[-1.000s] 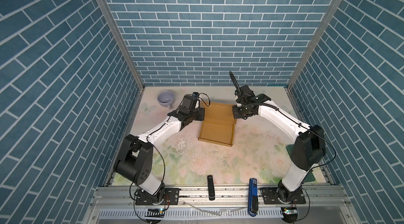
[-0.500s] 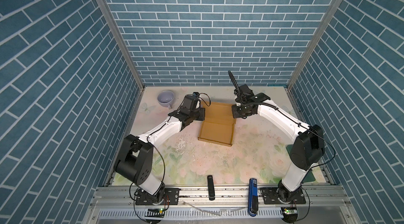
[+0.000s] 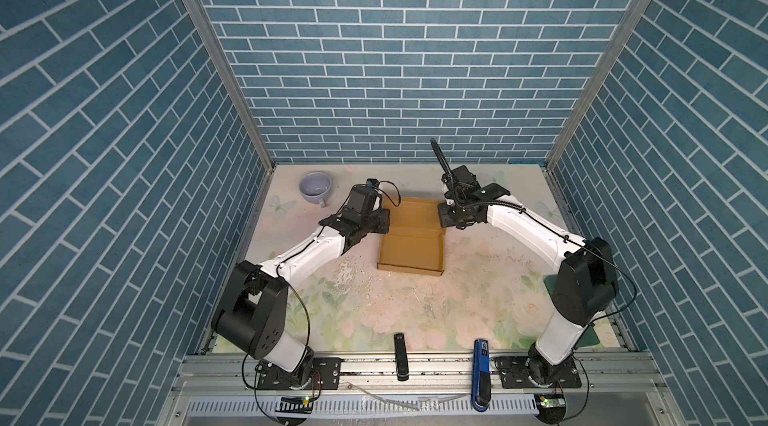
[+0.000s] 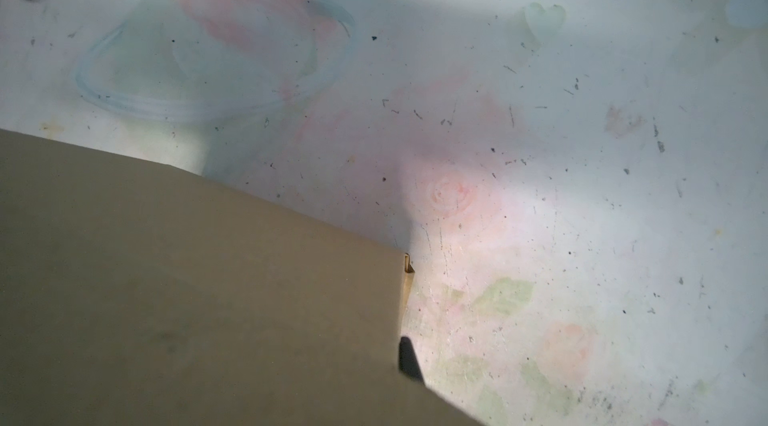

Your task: Fold the paper box

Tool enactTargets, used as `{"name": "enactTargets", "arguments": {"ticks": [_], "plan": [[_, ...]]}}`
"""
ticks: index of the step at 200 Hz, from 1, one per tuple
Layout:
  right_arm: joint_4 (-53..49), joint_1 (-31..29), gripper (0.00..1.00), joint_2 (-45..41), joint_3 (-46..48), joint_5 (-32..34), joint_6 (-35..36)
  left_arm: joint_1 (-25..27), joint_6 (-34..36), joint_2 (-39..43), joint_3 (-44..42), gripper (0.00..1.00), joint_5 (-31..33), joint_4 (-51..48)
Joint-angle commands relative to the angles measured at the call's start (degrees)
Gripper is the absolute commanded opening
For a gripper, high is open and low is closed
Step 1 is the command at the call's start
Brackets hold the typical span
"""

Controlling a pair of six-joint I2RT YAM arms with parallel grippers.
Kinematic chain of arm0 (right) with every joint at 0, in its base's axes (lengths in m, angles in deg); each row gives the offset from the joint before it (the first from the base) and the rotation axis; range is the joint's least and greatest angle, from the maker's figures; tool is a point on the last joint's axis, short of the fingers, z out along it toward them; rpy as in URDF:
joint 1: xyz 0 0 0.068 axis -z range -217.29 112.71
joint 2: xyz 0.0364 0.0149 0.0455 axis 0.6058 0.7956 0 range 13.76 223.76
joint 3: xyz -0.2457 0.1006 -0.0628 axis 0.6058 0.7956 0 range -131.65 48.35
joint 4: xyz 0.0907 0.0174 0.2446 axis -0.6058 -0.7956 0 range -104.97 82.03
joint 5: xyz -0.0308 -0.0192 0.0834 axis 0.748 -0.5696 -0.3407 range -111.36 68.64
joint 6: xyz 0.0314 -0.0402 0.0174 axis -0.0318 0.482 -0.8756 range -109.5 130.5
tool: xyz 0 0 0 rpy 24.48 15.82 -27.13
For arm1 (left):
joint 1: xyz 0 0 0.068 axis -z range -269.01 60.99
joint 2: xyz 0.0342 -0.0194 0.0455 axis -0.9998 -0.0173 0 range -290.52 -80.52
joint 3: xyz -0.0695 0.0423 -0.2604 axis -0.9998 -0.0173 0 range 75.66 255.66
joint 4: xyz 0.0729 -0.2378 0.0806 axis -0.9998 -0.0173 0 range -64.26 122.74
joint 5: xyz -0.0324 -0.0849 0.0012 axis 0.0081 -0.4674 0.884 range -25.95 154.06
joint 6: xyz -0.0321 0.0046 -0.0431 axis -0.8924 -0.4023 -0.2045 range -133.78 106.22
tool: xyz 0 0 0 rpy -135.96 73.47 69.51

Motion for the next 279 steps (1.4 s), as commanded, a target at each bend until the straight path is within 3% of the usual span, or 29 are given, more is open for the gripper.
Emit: {"name": "enactTargets", "arguments": {"ticks": [1, 92, 190, 279], "plan": [[8.6, -3.0, 0.04, -3.6, 4.7, -3.1, 5.0, 2.1, 0.2, 2.0, -1.5, 0.06, -3.8, 1.5], [15.6, -7.9, 0.03, -8.2, 14.6, 2.8, 2.8, 6.1, -0.2, 6.6, -8.6, 0.06, -1.3, 2.0], [15.8, -12.3, 0.06, -8.0, 15.9, 8.4, -3.0, 7.1, 0.3, 9.9, -12.6, 0.06, -1.0, 0.1], [18.2, -15.4, 0.05, -9.1, 19.8, 12.8, -7.1, 7.2, 2.9, 13.6, -12.5, 0.06, -1.6, -7.5]]}}
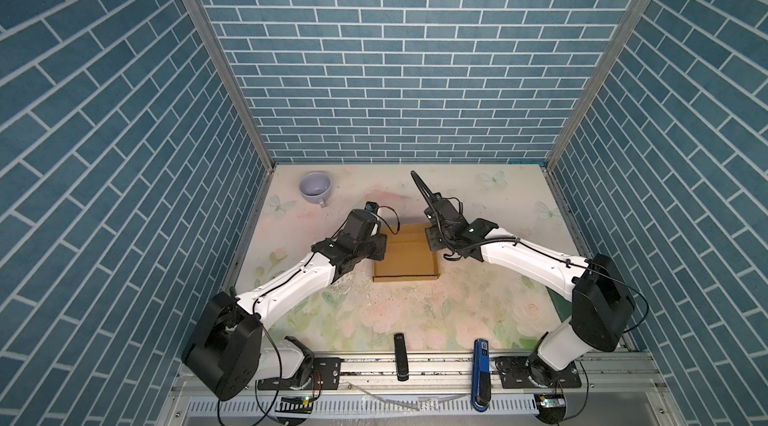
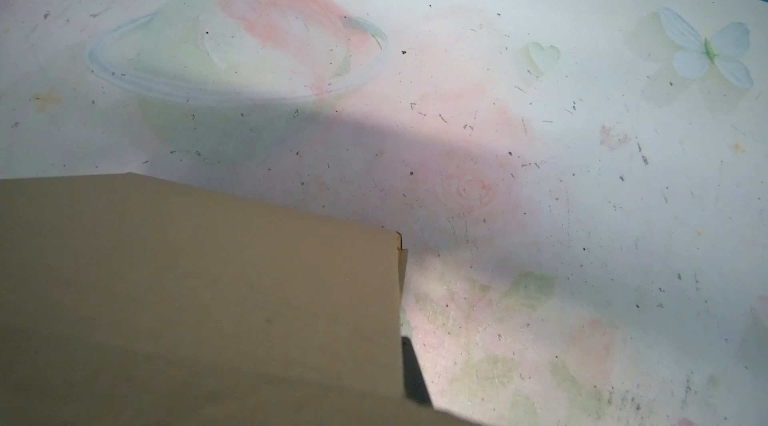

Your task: Fold the paper box

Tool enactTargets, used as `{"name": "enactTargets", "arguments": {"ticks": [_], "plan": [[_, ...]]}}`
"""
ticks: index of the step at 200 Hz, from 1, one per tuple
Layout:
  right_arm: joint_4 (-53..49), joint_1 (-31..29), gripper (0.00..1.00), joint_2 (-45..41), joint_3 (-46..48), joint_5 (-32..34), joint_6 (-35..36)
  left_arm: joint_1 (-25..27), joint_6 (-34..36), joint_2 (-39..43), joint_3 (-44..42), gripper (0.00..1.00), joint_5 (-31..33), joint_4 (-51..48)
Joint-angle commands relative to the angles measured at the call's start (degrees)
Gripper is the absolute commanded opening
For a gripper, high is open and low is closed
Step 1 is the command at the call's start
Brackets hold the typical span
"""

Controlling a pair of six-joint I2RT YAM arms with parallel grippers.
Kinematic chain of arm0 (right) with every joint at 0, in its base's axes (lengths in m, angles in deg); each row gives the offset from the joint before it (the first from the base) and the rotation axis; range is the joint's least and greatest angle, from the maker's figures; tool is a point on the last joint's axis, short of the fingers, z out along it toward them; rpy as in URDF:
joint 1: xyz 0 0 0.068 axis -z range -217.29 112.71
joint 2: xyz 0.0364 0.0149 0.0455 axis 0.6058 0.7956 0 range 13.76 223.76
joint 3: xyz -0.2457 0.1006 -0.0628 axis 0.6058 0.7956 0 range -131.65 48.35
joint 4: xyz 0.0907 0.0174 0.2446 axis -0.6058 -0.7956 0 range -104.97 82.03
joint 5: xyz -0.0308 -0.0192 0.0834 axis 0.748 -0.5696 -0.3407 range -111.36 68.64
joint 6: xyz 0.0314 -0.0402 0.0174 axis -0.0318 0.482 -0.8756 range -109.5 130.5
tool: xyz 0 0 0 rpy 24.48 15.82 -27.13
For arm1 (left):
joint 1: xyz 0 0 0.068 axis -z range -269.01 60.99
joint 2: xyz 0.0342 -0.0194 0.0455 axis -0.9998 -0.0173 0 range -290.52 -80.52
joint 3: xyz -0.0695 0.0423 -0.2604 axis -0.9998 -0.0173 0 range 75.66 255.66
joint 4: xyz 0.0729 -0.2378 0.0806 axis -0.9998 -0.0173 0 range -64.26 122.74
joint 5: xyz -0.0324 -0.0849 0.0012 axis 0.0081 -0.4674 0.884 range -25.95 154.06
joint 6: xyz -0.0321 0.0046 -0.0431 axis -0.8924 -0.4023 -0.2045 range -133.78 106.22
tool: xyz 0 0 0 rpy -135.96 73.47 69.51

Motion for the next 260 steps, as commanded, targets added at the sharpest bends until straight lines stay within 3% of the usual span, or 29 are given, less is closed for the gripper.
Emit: {"name": "enactTargets", "arguments": {"ticks": [1, 183, 260], "plan": [[2.7, -2.5, 0.05, -1.4, 2.9, -3.0, -1.8, 1.8, 1.7, 1.1, -0.3, 0.06, -5.2, -2.8], [7.2, -6.1, 0.03, -5.0, 9.6, 1.4, -4.9, 1.9, 2.6, 6.5, -1.5, 0.11, -0.5, -14.1], [5.1, -6.2, 0.02, -3.9, 7.4, 1.5, -2.9, 1.8, 0.3, 13.9, -0.3, 0.29, 10.6, -18.9]]}}
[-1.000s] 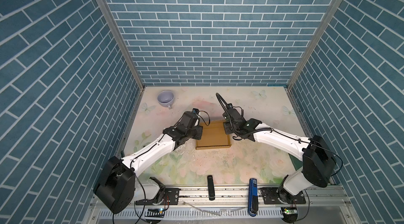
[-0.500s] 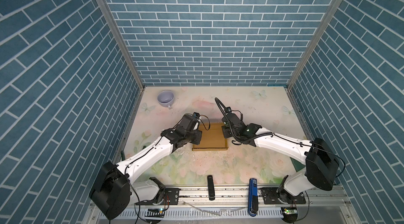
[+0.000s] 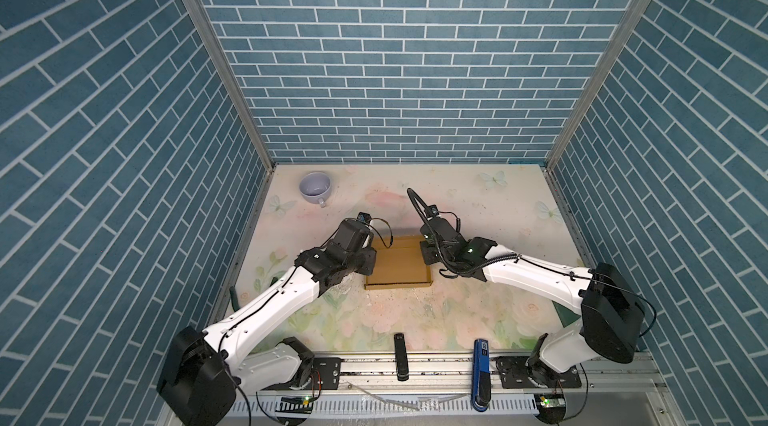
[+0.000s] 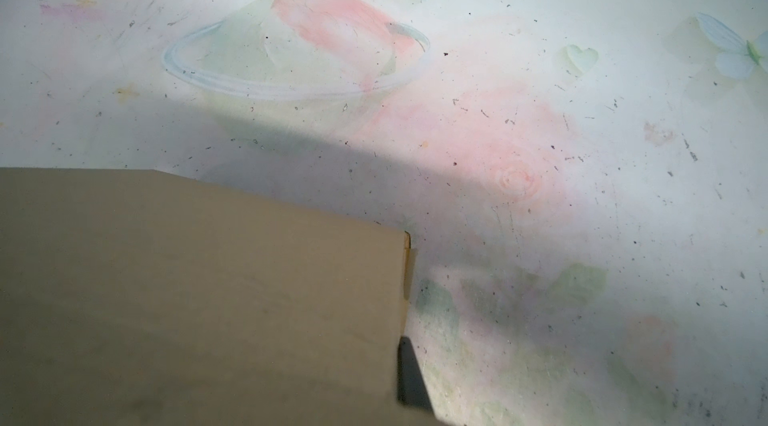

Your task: Fold the paper box

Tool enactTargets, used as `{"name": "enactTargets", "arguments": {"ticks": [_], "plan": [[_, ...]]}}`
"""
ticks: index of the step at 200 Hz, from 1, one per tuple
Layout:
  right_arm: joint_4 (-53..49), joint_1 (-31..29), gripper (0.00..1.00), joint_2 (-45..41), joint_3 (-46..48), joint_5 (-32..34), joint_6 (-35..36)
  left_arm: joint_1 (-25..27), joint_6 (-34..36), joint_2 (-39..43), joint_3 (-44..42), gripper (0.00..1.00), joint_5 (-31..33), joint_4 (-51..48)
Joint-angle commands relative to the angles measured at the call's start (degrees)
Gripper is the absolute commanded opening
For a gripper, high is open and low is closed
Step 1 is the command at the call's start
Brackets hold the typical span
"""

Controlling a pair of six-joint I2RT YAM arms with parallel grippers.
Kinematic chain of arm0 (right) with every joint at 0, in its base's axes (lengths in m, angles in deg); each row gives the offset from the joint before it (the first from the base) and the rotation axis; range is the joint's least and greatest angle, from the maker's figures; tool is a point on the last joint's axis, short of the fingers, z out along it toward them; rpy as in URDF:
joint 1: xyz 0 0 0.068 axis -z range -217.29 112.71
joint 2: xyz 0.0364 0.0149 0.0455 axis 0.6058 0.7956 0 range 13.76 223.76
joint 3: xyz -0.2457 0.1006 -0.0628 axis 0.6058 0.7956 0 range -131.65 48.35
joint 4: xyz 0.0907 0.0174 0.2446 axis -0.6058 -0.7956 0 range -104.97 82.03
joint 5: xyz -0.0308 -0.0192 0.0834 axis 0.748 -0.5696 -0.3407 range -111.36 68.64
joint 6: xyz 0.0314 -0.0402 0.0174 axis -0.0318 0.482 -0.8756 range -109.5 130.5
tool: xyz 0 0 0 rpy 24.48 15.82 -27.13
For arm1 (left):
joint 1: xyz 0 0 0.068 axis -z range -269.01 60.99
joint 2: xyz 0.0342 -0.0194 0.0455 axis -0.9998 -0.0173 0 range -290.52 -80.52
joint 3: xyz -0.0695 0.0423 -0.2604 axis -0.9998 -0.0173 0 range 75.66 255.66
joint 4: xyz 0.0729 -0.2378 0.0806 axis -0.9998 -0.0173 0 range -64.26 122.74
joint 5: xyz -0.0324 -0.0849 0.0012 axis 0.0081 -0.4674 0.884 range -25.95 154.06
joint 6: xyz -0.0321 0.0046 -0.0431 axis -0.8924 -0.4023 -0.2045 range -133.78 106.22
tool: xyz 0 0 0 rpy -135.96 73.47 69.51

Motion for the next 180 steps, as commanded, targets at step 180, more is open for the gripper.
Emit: {"name": "enactTargets", "arguments": {"ticks": [180], "plan": [[-3.2, -0.8, 0.01, 0.7, -1.5, -1.1, 0.1, -0.4, 2.9, -5.5, 2.8, 0.27, 5.6, 4.3]]}}
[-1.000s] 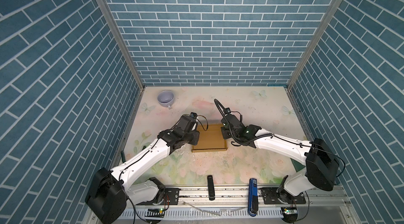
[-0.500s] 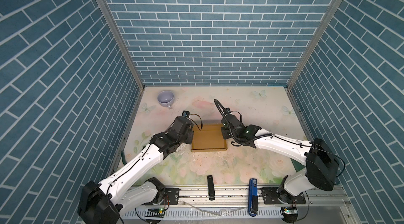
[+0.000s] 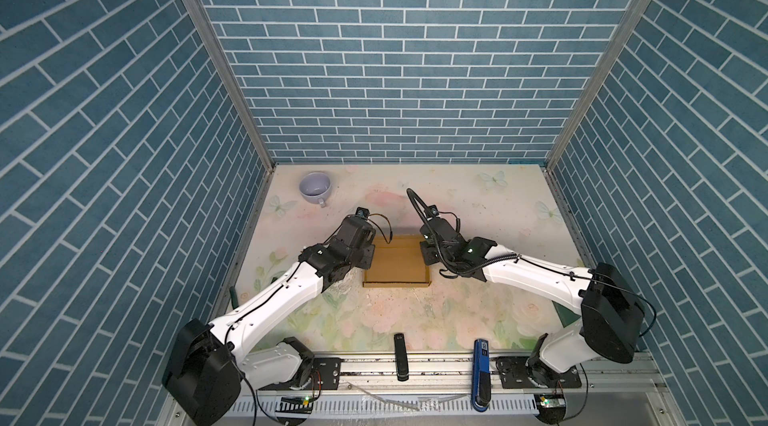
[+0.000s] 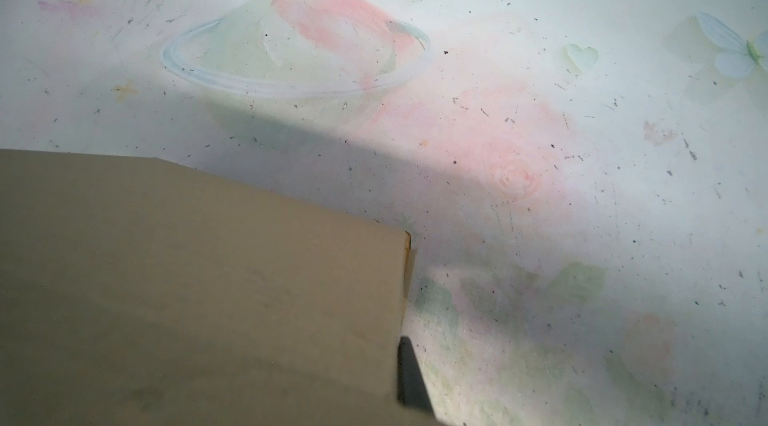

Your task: Fold the paper box

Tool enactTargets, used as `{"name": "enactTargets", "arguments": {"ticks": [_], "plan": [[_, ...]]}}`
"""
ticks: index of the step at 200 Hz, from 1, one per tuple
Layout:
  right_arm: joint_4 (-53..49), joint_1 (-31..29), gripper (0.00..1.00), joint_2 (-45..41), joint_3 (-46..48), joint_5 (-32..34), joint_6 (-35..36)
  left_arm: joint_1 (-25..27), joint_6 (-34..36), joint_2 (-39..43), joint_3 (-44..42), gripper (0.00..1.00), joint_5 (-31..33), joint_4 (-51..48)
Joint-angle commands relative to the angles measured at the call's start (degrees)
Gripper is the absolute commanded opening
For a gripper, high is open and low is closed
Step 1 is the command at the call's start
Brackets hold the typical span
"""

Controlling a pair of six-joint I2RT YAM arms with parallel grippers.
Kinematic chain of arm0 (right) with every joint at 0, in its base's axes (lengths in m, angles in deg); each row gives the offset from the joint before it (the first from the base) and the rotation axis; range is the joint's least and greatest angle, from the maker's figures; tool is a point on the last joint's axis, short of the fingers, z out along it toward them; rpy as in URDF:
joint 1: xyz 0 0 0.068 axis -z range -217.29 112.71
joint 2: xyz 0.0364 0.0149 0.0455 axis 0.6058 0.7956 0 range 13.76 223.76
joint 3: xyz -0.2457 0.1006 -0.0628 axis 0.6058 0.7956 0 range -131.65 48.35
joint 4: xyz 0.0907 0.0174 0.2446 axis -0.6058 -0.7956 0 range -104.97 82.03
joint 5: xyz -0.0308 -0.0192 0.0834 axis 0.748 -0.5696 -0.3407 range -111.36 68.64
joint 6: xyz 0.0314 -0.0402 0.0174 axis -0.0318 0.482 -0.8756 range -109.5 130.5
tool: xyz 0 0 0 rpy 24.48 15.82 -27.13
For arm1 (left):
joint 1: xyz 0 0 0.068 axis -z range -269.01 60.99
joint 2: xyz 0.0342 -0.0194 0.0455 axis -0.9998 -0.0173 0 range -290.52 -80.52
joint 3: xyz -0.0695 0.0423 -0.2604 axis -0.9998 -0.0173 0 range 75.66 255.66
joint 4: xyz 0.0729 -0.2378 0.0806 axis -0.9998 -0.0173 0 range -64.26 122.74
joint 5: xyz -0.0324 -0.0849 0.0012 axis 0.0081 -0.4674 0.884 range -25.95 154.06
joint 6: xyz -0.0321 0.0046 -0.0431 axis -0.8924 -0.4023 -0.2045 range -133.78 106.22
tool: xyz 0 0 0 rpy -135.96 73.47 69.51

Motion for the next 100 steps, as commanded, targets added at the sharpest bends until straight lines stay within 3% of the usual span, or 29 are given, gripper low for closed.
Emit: {"name": "enactTargets", "arguments": {"ticks": [1, 50, 100], "plan": [[-2.9, -0.8, 0.01, 0.7, -1.4, -1.1, 0.1, -0.2, 0.5, -0.8, 1.2, 0.27, -0.7, 1.9], [-2.8, -0.8, 0.01, 0.9, -1.6, -1.4, 0.1, -0.2, 0.8, -1.6, 1.0, 0.26, 0.3, 3.1], [-2.7, -0.8, 0.01, 0.9, -1.8, -1.7, 0.1, -0.2, 0.7, -2.8, 1.1, 0.17, 0.6, 4.4]]}}
